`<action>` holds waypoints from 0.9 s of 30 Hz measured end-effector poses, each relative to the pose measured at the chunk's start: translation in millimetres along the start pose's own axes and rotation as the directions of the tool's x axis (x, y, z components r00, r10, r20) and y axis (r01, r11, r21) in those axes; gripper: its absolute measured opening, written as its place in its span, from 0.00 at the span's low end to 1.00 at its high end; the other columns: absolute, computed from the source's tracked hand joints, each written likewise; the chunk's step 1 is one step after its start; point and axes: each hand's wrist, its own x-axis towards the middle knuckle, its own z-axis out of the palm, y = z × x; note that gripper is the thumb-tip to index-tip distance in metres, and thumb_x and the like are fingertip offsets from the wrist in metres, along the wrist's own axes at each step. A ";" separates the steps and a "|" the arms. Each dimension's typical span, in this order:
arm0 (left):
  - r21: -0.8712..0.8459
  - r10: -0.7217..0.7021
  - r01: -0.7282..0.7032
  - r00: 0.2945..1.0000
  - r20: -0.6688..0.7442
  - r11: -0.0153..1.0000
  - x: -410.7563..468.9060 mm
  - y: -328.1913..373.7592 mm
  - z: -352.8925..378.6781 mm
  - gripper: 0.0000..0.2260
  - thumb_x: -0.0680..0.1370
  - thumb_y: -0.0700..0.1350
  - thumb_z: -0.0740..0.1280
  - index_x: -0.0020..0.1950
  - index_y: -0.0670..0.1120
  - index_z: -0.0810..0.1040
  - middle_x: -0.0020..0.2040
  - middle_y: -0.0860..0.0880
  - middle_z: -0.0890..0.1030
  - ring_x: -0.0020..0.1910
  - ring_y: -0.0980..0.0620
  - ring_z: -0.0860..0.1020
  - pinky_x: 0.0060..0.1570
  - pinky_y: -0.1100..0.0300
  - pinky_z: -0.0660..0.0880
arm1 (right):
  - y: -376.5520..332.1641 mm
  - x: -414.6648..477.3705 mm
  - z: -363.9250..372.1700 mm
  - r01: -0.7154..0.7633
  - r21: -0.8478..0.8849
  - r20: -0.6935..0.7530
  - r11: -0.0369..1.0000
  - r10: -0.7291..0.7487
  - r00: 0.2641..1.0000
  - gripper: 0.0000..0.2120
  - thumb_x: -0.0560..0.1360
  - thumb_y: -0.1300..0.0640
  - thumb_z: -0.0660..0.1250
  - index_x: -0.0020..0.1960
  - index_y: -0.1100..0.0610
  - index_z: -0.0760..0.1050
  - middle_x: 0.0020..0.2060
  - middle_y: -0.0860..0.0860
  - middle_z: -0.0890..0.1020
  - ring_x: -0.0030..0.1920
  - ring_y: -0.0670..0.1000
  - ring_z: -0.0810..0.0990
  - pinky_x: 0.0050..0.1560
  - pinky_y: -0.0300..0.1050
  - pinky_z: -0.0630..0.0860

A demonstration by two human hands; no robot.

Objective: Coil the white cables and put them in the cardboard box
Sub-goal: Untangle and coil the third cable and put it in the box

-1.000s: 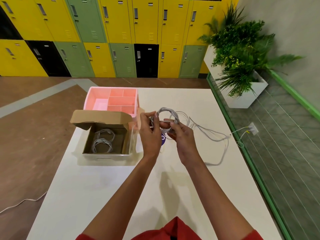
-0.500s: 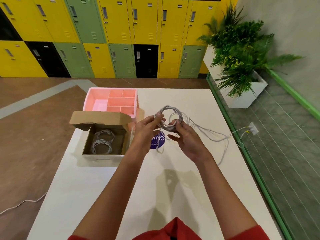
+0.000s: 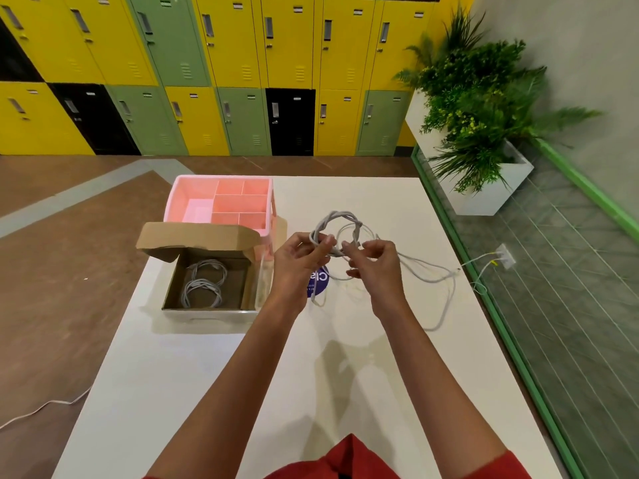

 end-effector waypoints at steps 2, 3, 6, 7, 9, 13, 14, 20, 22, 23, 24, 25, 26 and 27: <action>0.007 -0.003 0.003 1.000 0.008 1.000 -0.9 -2.6 0.3 0.09 0.75 0.44 0.70 0.51 0.39 0.78 0.41 0.49 0.85 0.44 0.50 0.84 0.45 0.63 0.79 | -1.1 1.4 -0.8 0.026 -0.002 -0.007 1.000 -0.026 1.000 0.11 0.72 0.59 0.73 0.44 0.57 0.71 0.38 0.52 0.79 0.32 0.50 0.82 0.41 0.46 0.81; 0.007 -0.008 0.008 1.000 0.010 1.000 -0.7 -3.7 0.0 0.10 0.76 0.45 0.68 0.52 0.39 0.78 0.41 0.49 0.85 0.44 0.51 0.84 0.43 0.64 0.79 | -1.8 2.2 -1.7 0.041 0.005 0.002 0.999 -0.041 0.999 0.09 0.72 0.61 0.73 0.44 0.59 0.72 0.34 0.51 0.79 0.31 0.50 0.82 0.41 0.46 0.81; 0.006 -0.012 0.012 1.000 -0.014 1.000 1.5 -4.2 -3.0 0.11 0.78 0.47 0.66 0.53 0.40 0.79 0.44 0.46 0.83 0.44 0.52 0.83 0.44 0.64 0.79 | -2.6 5.2 -5.7 0.082 0.018 0.025 0.996 -0.082 0.996 0.06 0.72 0.65 0.72 0.44 0.63 0.75 0.30 0.51 0.79 0.29 0.50 0.81 0.38 0.44 0.81; 0.004 -0.014 0.015 0.999 -0.039 1.000 3.1 -3.9 -3.8 0.11 0.78 0.47 0.66 0.54 0.40 0.79 0.45 0.45 0.83 0.44 0.50 0.83 0.44 0.62 0.80 | -2.6 5.4 -6.6 0.088 0.015 0.036 0.996 -0.088 0.995 0.06 0.72 0.65 0.72 0.45 0.64 0.75 0.31 0.53 0.79 0.28 0.49 0.81 0.37 0.42 0.81; -0.014 -0.025 0.024 0.995 -0.099 1.000 6.1 -2.6 -4.5 0.13 0.77 0.46 0.67 0.58 0.40 0.76 0.46 0.43 0.82 0.46 0.47 0.83 0.45 0.60 0.80 | -0.7 5.6 -7.6 0.091 0.003 0.056 0.996 -0.091 0.994 0.07 0.72 0.65 0.73 0.47 0.66 0.77 0.33 0.56 0.80 0.28 0.47 0.80 0.35 0.39 0.79; 0.108 0.009 0.008 0.987 -0.158 0.994 10.4 -4.6 -6.9 0.12 0.78 0.44 0.66 0.58 0.38 0.76 0.45 0.44 0.82 0.44 0.47 0.82 0.42 0.62 0.80 | 1.8 5.5 -8.9 0.098 -0.025 0.086 0.995 -0.095 0.992 0.07 0.71 0.64 0.73 0.47 0.65 0.79 0.33 0.56 0.81 0.30 0.49 0.78 0.36 0.40 0.78; 0.140 0.018 0.004 0.988 -0.154 0.990 10.3 -4.7 -7.4 0.11 0.79 0.43 0.65 0.58 0.38 0.76 0.44 0.45 0.81 0.42 0.49 0.82 0.41 0.63 0.80 | 2.2 5.5 -9.0 0.103 -0.036 0.090 0.994 -0.100 0.991 0.06 0.71 0.64 0.74 0.46 0.64 0.80 0.33 0.55 0.81 0.30 0.49 0.78 0.36 0.40 0.78; 0.193 0.008 0.018 0.991 -0.137 0.981 6.3 -2.2 -4.8 0.09 0.82 0.43 0.60 0.54 0.41 0.77 0.40 0.47 0.80 0.38 0.51 0.79 0.46 0.58 0.79 | 3.3 4.3 -8.0 0.158 -0.052 0.068 0.986 -0.154 0.986 0.05 0.70 0.64 0.74 0.44 0.62 0.79 0.34 0.54 0.81 0.32 0.51 0.80 0.38 0.43 0.80; 0.184 0.019 0.006 0.991 -0.134 0.983 6.0 -2.4 -3.6 0.09 0.82 0.44 0.60 0.54 0.41 0.77 0.41 0.46 0.80 0.39 0.51 0.80 0.47 0.58 0.79 | 4.3 4.4 -6.4 0.161 -0.057 0.047 0.985 -0.158 0.986 0.05 0.71 0.64 0.74 0.44 0.63 0.78 0.34 0.52 0.81 0.32 0.51 0.81 0.40 0.46 0.81; 0.183 0.028 -0.004 0.991 -0.132 0.983 5.5 -2.5 -3.0 0.09 0.82 0.44 0.60 0.55 0.41 0.77 0.42 0.46 0.81 0.40 0.51 0.80 0.46 0.60 0.79 | 5.0 4.2 -5.7 0.156 -0.053 0.034 0.986 -0.154 0.987 0.06 0.71 0.64 0.74 0.43 0.63 0.78 0.34 0.52 0.81 0.32 0.50 0.82 0.41 0.47 0.82; 0.187 0.040 -0.016 0.991 -0.127 0.982 4.9 -2.7 -2.5 0.09 0.81 0.44 0.60 0.55 0.42 0.77 0.43 0.46 0.81 0.41 0.51 0.81 0.45 0.62 0.80 | 5.8 4.0 -4.8 0.146 -0.040 0.020 0.989 -0.145 0.989 0.06 0.71 0.63 0.74 0.43 0.63 0.77 0.35 0.52 0.81 0.32 0.50 0.82 0.42 0.48 0.82; 0.195 0.053 -0.030 0.992 -0.115 0.980 4.3 -2.9 -2.7 0.09 0.81 0.44 0.61 0.56 0.42 0.77 0.44 0.46 0.81 0.41 0.51 0.81 0.43 0.64 0.80 | 6.4 3.8 -3.9 0.133 -0.023 0.008 0.991 -0.133 0.991 0.06 0.71 0.63 0.74 0.43 0.62 0.77 0.35 0.52 0.81 0.34 0.51 0.83 0.43 0.48 0.83; 0.195 0.063 -0.042 0.993 -0.099 0.980 4.0 -3.2 -2.9 0.09 0.81 0.44 0.61 0.56 0.42 0.77 0.45 0.45 0.81 0.42 0.51 0.81 0.42 0.65 0.80 | 6.9 3.5 -2.9 0.118 -0.008 0.000 0.993 -0.118 0.993 0.06 0.72 0.63 0.73 0.43 0.62 0.77 0.36 0.52 0.81 0.35 0.52 0.84 0.44 0.48 0.83; 0.185 0.066 -0.050 0.994 -0.083 0.981 3.5 -3.2 -3.4 0.09 0.81 0.44 0.61 0.56 0.41 0.78 0.45 0.44 0.81 0.41 0.50 0.81 0.41 0.66 0.79 | 7.0 3.2 -1.6 0.098 0.011 -0.005 0.995 -0.098 0.995 0.05 0.72 0.63 0.73 0.43 0.61 0.76 0.37 0.53 0.81 0.37 0.54 0.85 0.44 0.47 0.82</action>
